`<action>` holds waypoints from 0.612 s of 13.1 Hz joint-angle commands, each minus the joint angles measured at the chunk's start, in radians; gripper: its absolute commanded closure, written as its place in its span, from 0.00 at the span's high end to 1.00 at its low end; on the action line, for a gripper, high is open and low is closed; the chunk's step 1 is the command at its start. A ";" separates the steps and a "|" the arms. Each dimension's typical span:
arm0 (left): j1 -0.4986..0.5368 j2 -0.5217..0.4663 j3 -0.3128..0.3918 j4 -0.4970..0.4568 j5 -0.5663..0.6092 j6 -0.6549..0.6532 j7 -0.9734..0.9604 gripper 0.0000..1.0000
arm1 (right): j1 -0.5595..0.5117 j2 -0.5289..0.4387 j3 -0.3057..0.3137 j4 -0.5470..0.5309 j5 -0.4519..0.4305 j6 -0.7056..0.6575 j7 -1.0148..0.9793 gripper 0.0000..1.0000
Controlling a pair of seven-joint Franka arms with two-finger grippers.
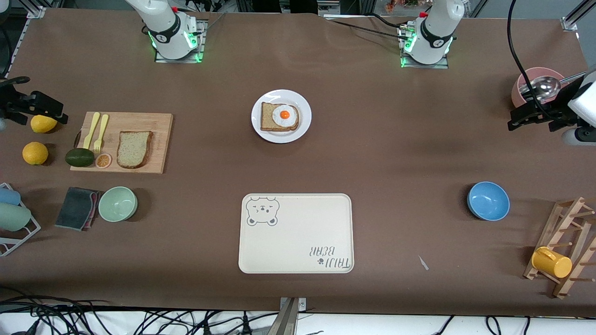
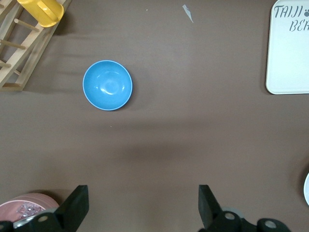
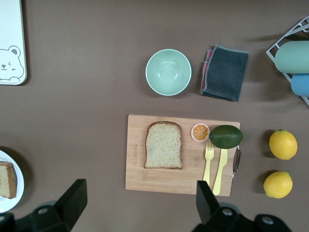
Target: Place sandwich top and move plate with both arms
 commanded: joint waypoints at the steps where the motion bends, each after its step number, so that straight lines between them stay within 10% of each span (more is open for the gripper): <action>1: -0.004 0.010 0.000 0.020 0.030 -0.002 0.014 1.00 | 0.004 -0.001 -0.004 0.002 0.015 -0.010 -0.011 1.00; 8: -0.015 0.020 -0.002 0.020 0.032 -0.004 0.016 1.00 | 0.004 -0.001 -0.004 -0.001 0.010 -0.011 -0.011 1.00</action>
